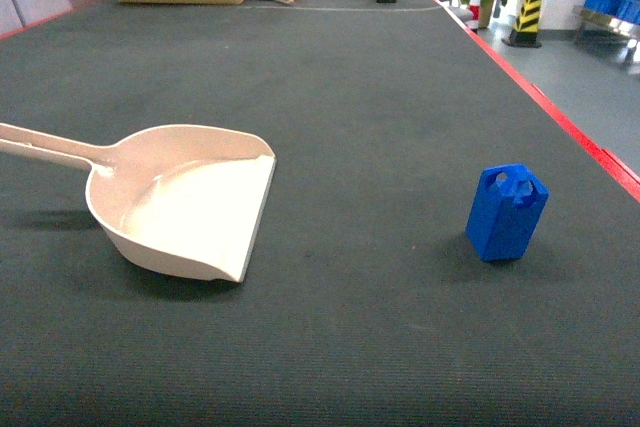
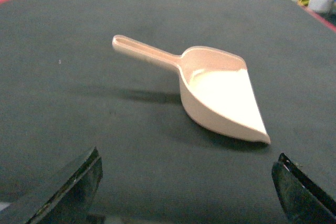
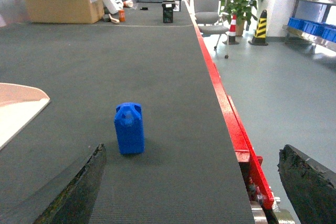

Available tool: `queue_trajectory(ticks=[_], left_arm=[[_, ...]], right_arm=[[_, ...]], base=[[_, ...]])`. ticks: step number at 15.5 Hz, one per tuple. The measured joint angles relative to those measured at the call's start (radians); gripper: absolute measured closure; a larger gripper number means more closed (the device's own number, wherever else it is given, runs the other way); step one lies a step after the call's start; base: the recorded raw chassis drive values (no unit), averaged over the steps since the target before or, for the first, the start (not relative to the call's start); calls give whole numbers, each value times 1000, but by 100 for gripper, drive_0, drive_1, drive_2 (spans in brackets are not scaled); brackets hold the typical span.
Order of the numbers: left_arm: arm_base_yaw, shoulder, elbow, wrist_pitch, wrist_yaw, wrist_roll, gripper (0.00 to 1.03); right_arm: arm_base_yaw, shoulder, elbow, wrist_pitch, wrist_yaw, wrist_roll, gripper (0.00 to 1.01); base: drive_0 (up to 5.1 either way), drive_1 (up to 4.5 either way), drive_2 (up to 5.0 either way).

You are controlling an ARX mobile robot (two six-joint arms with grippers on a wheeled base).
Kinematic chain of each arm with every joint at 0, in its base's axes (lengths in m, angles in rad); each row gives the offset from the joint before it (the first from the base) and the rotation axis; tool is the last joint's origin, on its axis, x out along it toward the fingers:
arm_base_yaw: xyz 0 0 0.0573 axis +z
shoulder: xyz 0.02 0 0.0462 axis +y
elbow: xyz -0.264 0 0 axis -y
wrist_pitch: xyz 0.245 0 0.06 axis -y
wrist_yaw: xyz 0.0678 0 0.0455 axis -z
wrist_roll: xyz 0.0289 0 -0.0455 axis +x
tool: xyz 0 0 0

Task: Place part in tray to right shelf

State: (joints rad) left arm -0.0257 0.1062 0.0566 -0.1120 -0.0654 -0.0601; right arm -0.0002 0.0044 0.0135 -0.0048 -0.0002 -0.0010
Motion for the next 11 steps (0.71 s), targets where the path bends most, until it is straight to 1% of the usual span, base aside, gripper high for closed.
queue_trajectory(ticks=[1, 2, 3, 4, 5, 7, 8, 9, 10, 11], left_arm=[[-3, 120, 12, 71, 10, -45, 5], [-1, 208, 21, 153, 33, -86, 5], [23, 334, 48, 272, 92, -145, 5], [41, 456, 81, 377, 131, -213, 5], [60, 609, 126, 497, 181, -298, 5], [95, 861, 212, 670, 277, -467, 5], [107, 974, 253, 734, 301, -536, 5], [117, 1094, 301, 801, 312, -621, 5], [121, 1202, 350, 851, 318, -698, 5], [121, 1381, 435, 887, 312, -780, 5]], right_arm=[[0, 0, 0, 1, 0, 0, 3], [0, 0, 0, 1, 0, 0, 3], [0, 0, 0, 0, 0, 0, 3], [0, 0, 0, 1, 0, 0, 3], [0, 0, 0, 1, 0, 0, 3], [0, 0, 0, 0, 0, 0, 3], [0, 0, 0, 1, 0, 0, 3], [0, 0, 0, 0, 0, 0, 3], [0, 0, 0, 1, 0, 0, 3], [0, 0, 0, 1, 0, 0, 3]], base=[[0, 0, 0], [0, 0, 0], [0, 0, 0], [0, 0, 0], [0, 0, 0], [0, 0, 0], [0, 0, 0], [0, 0, 0], [0, 0, 0], [0, 0, 0]])
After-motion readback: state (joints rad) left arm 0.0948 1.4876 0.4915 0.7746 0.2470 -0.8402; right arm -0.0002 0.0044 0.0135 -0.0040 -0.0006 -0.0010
